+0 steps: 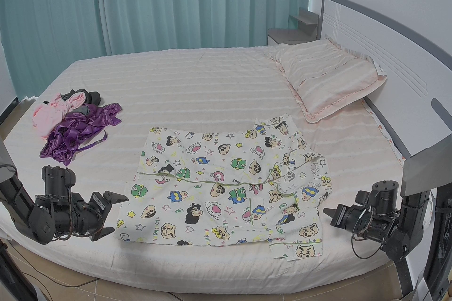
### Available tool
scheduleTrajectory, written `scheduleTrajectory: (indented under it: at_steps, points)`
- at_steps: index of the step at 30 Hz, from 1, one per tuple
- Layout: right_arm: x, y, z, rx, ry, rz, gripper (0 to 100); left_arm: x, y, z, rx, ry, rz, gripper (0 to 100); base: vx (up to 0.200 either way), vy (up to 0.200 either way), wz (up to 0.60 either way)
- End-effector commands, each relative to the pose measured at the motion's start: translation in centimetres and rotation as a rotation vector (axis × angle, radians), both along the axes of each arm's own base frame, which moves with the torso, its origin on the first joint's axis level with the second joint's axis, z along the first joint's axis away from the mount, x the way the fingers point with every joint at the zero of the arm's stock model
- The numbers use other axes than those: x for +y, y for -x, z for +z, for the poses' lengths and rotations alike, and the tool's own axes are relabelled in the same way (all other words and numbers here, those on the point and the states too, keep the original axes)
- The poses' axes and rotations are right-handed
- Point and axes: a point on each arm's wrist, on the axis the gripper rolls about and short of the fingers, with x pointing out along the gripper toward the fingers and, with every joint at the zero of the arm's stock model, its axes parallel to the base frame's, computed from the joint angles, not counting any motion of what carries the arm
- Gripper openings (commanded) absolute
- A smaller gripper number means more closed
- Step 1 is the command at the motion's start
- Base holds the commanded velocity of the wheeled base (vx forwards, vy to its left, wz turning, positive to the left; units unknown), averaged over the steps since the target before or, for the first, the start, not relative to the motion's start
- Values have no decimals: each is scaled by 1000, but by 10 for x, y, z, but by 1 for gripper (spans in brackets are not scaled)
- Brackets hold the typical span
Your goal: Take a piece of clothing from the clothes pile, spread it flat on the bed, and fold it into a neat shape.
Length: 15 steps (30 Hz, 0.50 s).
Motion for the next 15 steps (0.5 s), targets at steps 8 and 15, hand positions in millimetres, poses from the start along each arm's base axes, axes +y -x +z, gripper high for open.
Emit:
scheduleTrajectory:
  at_steps: [8, 15]
  points:
    - [-22, 20, -2, 74, 9, -14, 100, 0, 0, 0, 1, 1, 1, 100, 0, 0, 0]
    - [-21, 46, -3, 162, -10, 109, 100, 0, 0, 0, 1, 2, 0, 100, 0, 0, 0]
